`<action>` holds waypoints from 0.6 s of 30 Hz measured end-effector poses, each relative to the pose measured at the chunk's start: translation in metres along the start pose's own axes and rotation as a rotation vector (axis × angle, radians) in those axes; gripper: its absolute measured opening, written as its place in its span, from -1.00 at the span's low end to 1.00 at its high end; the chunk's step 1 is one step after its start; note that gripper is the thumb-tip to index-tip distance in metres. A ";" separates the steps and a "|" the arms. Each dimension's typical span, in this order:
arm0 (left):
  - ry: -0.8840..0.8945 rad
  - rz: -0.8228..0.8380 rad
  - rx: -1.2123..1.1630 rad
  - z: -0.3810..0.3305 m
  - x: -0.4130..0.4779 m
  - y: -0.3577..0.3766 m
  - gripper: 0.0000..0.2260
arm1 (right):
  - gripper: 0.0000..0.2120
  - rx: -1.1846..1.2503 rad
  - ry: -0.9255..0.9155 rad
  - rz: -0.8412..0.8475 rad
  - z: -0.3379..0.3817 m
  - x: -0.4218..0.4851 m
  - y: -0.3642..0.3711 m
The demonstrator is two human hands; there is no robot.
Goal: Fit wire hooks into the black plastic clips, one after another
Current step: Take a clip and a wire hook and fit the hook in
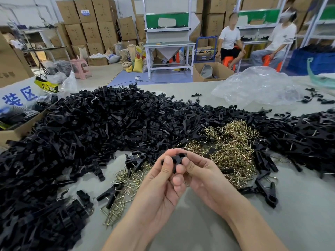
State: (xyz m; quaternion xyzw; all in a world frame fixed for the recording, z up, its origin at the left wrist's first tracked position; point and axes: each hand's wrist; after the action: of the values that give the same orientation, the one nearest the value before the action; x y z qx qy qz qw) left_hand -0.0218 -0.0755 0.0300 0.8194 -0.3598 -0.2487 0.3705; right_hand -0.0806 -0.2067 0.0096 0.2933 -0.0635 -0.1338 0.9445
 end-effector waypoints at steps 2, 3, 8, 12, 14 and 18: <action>0.002 -0.003 -0.006 0.000 0.001 0.000 -0.80 | -0.62 0.011 0.001 -0.010 0.000 0.000 0.000; 0.002 -0.009 -0.003 0.000 0.001 0.001 -0.80 | -0.61 0.012 0.002 -0.009 0.000 0.000 0.000; -0.002 -0.035 -0.005 -0.002 -0.001 0.002 -0.82 | -0.63 0.011 0.008 0.007 -0.001 -0.001 0.001; -0.028 0.012 -0.044 -0.003 -0.002 0.003 -0.80 | -0.59 0.044 0.016 0.036 0.003 -0.002 -0.001; -0.040 0.041 -0.038 -0.004 -0.003 0.003 -0.80 | -0.58 0.059 0.016 0.028 0.004 -0.002 -0.001; -0.066 0.075 -0.049 -0.007 -0.004 0.002 -0.76 | -0.56 0.043 0.017 -0.026 0.005 -0.001 0.001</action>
State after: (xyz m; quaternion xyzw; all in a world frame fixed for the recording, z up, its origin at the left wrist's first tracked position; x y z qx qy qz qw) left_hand -0.0198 -0.0704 0.0359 0.7874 -0.3961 -0.2705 0.3873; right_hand -0.0827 -0.2082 0.0142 0.3156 -0.0547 -0.1422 0.9366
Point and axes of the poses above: each hand's wrist, its own x-axis towards the middle knuckle, its own y-axis out of the palm, z = x × y, and after that the axes turned 4 degrees about -z, right-handed
